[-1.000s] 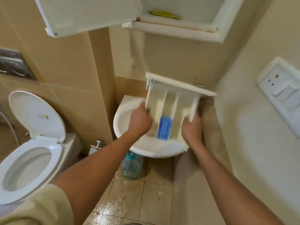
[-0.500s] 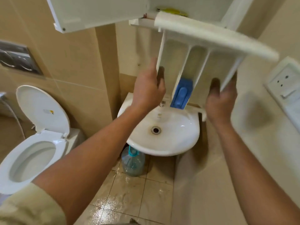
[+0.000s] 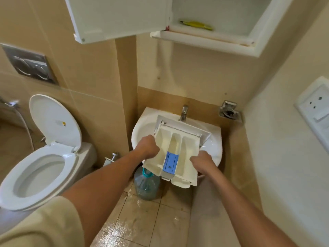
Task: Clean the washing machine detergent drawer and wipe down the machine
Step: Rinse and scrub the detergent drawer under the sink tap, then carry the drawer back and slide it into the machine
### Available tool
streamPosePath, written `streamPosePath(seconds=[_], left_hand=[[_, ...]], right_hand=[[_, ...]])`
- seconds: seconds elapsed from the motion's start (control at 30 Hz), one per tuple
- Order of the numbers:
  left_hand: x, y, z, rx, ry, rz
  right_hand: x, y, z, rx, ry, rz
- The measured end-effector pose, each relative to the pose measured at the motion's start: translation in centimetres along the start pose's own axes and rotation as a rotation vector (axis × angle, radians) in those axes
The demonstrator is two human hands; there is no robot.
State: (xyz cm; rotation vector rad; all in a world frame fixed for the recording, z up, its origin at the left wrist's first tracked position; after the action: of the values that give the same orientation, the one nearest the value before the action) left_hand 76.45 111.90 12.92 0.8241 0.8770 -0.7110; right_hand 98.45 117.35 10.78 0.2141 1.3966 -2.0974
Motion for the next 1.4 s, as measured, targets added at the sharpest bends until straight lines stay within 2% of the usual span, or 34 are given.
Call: streamPosePath(seconds=[0.1, 0.17, 0.3, 0.37, 0.4, 0.47, 0.57, 0.67, 0.8, 0.9, 0.97, 1.0, 1.07, 1.13, 1.2, 1.3, 1.4], left_hand=[[-3.0, -0.3, -0.1, 0.031, 0.062, -0.117], [-5.4, -0.2, -0.2, 0.057, 0.112, -0.194], [-9.1, 1.1, 0.3, 0.169, 0.194, -0.461], [-10.3, 2.2, 0.9, 0.25, 0.218, -0.583], [-10.7, 2.8, 1.3, 0.291, 0.222, -0.635], [-11.1, 3.7, 2.0, 0.364, 0.22, -0.714], [-10.8, 4.1, 2.8, 0.433, 0.191, -0.796], [-9.9, 2.8, 3.2, 0.413, 0.179, -0.814], [-9.5, -0.6, 4.3, 0.358, 0.4, -0.818], [-10.0, -6.1, 8.6, 0.211, 0.671, -0.461], [-9.1, -12.2, 12.7, 0.051, 0.872, -0.149], [-7.7, -15.4, 14.4, -0.049, 0.912, 0.005], [-3.3, -22.4, 17.3, -0.268, 0.836, 0.302], [1.4, -27.7, 20.0, -0.394, 0.636, 0.613], [5.6, -31.0, 22.6, -0.431, 0.436, 0.93], [10.1, -34.7, 27.4, -0.453, 0.211, 1.156], [11.8, -37.9, 32.5, -0.431, 0.184, 1.339]], right_hand=[[-0.6, -4.1, 1.5, 0.033, -0.116, 0.303], [-1.5, -8.4, 2.6, -0.067, -0.127, 0.469], [-2.1, -19.6, 5.0, -0.7, 0.072, 0.697], [0.2, -22.3, 5.2, -0.908, -0.029, 0.884], [1.6, -22.5, 4.7, -0.921, -0.092, 1.002], [3.9, -21.8, 3.6, -0.83, -0.2, 1.164], [5.9, -19.4, 1.7, -0.617, -0.352, 1.157], [8.0, -17.4, 1.1, -0.562, -0.416, 1.128], [10.9, -15.1, 0.2, -0.471, -0.436, 1.14], [12.6, -12.2, -0.5, -0.374, -0.492, 1.039], [14.1, -10.3, -0.2, -0.312, -0.504, 0.917], [14.9, -9.4, 0.2, -0.282, -0.511, 0.846], [17.5, -7.8, 2.1, -0.248, -0.557, 0.717], [20.9, -6.6, 4.8, -0.245, -0.617, 0.616], [24.4, -5.3, 7.6, -0.227, -0.673, 0.533], [30.4, -3.8, 12.7, -0.208, -0.741, 0.487], [36.5, -2.8, 18.2, -0.175, -0.815, 0.435]])
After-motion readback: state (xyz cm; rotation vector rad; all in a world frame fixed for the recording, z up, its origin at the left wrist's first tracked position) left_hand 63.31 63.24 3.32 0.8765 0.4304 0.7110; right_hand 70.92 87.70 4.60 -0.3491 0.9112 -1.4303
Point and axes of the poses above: each hand's wrist, its own z-axis away from the middle knuckle, its own x-axis out of the palm, y = z × x, the point moved 7 cm from there along -z, towards the middle knuckle, and after that the axes turned 15 degrees about -z, right-handed, at the moved point
